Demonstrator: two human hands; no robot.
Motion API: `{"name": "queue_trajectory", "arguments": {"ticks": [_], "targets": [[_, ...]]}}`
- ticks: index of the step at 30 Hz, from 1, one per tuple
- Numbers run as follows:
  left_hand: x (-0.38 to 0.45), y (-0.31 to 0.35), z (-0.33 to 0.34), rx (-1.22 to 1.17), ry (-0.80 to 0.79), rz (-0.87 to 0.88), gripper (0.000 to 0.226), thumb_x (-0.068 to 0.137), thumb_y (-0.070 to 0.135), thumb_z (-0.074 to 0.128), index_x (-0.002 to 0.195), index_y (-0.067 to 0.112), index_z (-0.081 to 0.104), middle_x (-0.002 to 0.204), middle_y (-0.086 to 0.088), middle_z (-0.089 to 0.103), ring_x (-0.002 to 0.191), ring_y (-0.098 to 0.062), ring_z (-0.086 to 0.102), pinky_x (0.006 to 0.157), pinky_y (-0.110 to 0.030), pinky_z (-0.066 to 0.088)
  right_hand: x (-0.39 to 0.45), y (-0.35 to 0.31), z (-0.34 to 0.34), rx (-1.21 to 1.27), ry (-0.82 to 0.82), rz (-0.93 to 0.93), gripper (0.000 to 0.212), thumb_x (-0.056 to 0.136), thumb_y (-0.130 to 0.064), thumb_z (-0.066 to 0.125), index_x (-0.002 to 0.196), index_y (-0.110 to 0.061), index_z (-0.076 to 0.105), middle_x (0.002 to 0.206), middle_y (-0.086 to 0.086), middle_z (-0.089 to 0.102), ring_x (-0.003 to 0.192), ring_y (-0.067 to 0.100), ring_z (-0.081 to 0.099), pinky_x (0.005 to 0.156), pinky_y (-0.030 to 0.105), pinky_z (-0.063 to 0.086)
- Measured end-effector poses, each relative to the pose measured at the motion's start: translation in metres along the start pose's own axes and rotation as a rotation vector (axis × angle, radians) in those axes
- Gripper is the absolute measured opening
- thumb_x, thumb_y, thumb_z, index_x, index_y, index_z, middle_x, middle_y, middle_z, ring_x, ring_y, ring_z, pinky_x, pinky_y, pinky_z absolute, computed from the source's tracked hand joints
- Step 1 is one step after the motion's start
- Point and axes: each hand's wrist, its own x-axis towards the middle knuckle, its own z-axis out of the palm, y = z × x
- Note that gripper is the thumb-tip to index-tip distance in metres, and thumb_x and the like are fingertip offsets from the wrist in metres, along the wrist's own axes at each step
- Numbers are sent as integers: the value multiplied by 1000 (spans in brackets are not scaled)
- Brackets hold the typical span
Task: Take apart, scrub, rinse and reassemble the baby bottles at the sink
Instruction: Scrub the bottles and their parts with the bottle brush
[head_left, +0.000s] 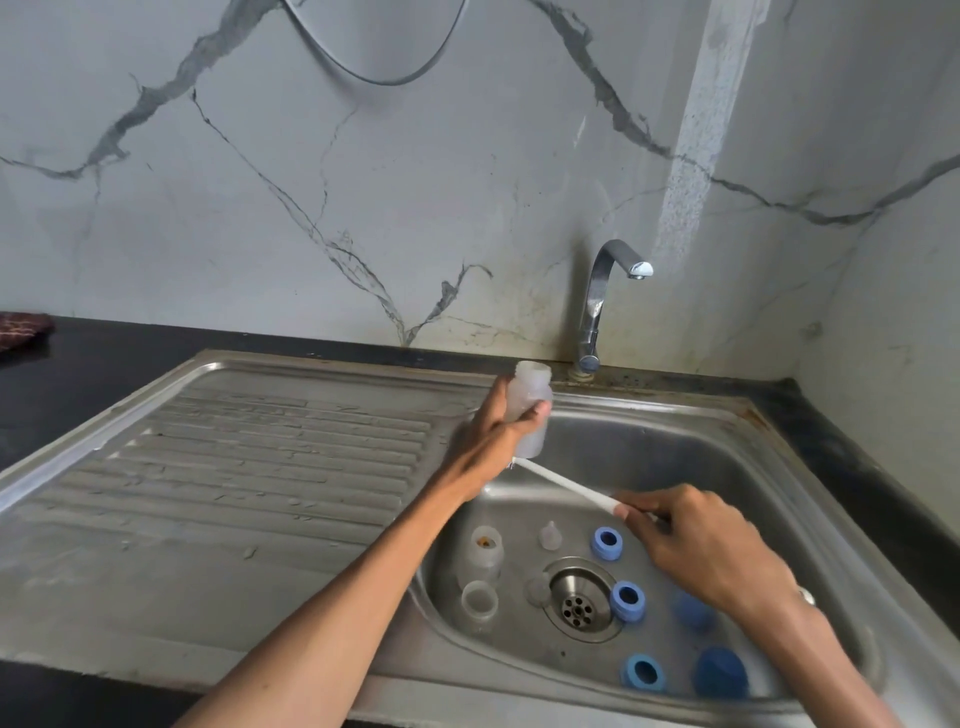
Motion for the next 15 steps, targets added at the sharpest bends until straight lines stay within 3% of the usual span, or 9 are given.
{"name": "queue_trajectory", "arguments": {"ticks": [2, 4, 6, 8, 11, 15], "targets": [[-1, 3, 1, 1, -9, 12, 42, 79, 54, 67, 116, 38, 52, 104, 11, 68, 96, -10, 65, 87, -34, 54, 2, 7, -5, -6, 3, 45, 27, 92, -64, 48, 118, -64, 58, 104, -18, 72, 98, 15, 67, 80, 36, 54], [-1, 6, -4, -109, 32, 23, 49, 82, 40, 63, 124, 19, 50, 105, 4, 65, 87, 1, 62, 77, -17, 50, 3, 14, -10, 12, 14, 80, 26, 92, -64, 49, 115, -64, 59, 106, -19, 71, 99, 14, 67, 82, 36, 54], [-3, 7, -4, -143, 31, 37, 52, 82, 36, 61, 126, 11, 48, 105, 2, 64, 84, 3, 61, 74, -13, 47, 2, 13, -10, 17, 7, 94, 27, 92, -63, 50, 116, -61, 61, 104, -18, 72, 96, 14, 66, 80, 35, 53], [-5, 7, 1, -112, 2, 46, 50, 81, 39, 65, 123, 16, 50, 104, 4, 66, 87, 0, 63, 78, -20, 50, 2, 11, -8, 21, 1, 114, 28, 92, -63, 51, 116, -57, 63, 103, -17, 72, 92, 13, 66, 79, 35, 53], [-3, 5, -2, -47, 80, 81, 52, 70, 49, 80, 113, 27, 60, 105, 2, 71, 95, -15, 68, 85, -34, 57, 0, 14, -11, 40, 23, 144, 27, 93, -61, 52, 117, -57, 64, 100, -15, 72, 91, 15, 65, 79, 36, 53], [-5, 4, -14, 14, 214, 171, 46, 68, 34, 92, 105, 24, 67, 95, 0, 70, 81, -13, 64, 71, -34, 56, -1, 14, -21, 138, 132, 172, 30, 93, -56, 55, 121, -49, 65, 88, -4, 71, 70, 16, 61, 67, 35, 53]]}}
